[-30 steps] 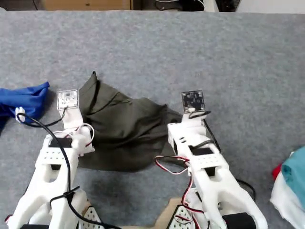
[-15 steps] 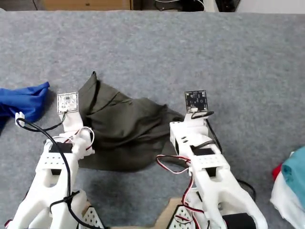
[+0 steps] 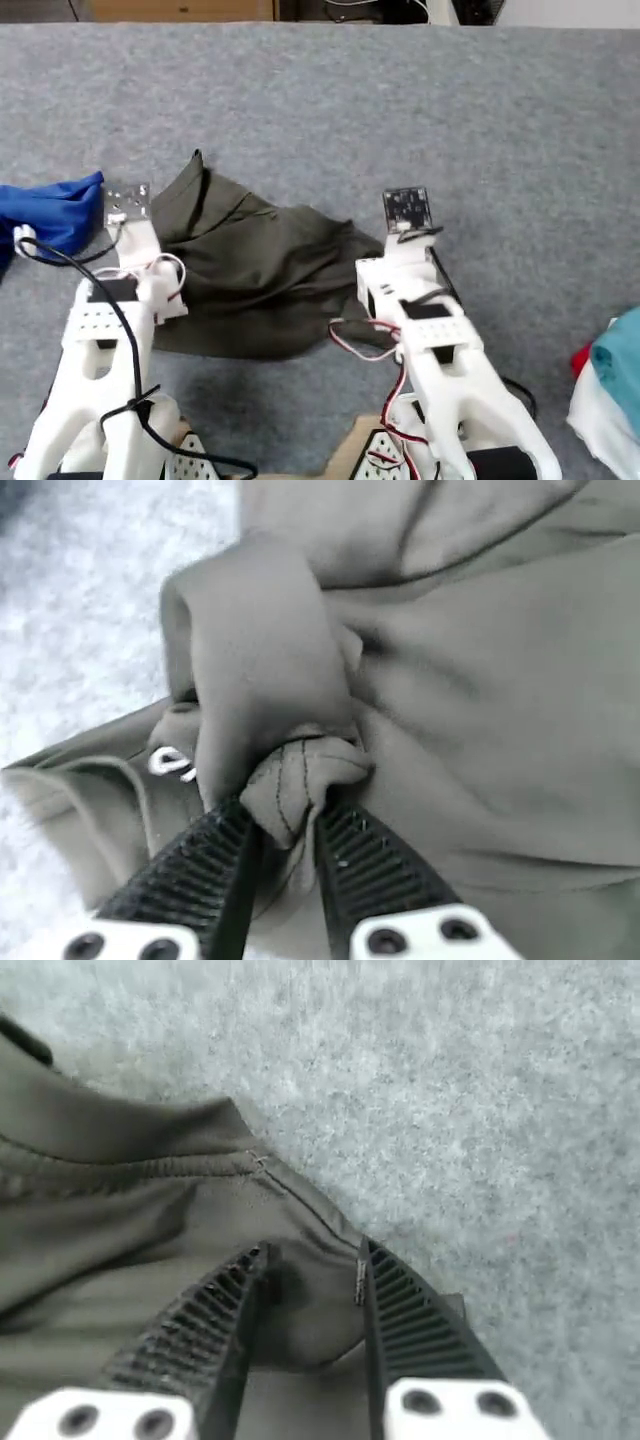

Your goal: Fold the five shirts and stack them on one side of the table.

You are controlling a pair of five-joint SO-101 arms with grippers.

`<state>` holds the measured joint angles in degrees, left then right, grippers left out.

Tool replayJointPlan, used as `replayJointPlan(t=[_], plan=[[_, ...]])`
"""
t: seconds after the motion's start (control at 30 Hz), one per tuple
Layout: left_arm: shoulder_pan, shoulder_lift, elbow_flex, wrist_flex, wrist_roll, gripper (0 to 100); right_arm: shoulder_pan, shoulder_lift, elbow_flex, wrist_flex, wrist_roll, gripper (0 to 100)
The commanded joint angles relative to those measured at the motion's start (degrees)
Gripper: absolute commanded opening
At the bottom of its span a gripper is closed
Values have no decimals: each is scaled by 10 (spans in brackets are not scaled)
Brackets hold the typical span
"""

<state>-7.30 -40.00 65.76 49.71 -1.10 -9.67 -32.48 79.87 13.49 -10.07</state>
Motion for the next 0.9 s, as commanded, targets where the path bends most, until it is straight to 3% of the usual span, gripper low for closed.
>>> replayJointPlan(t=[0.0,0.2,0.6,0.87], plan=[[-7,-6,-61,50,0,19,-8,-19,-103,117,8,145],[-8,-6,-62,51,0,19,-34,-17,-266,290,9,145],[-6,0,-47,17,-1,19,-32,-18,-213,263,13,145],[-11,-6,-54,54,3,19,-32,-35,-226,273,13,145]])
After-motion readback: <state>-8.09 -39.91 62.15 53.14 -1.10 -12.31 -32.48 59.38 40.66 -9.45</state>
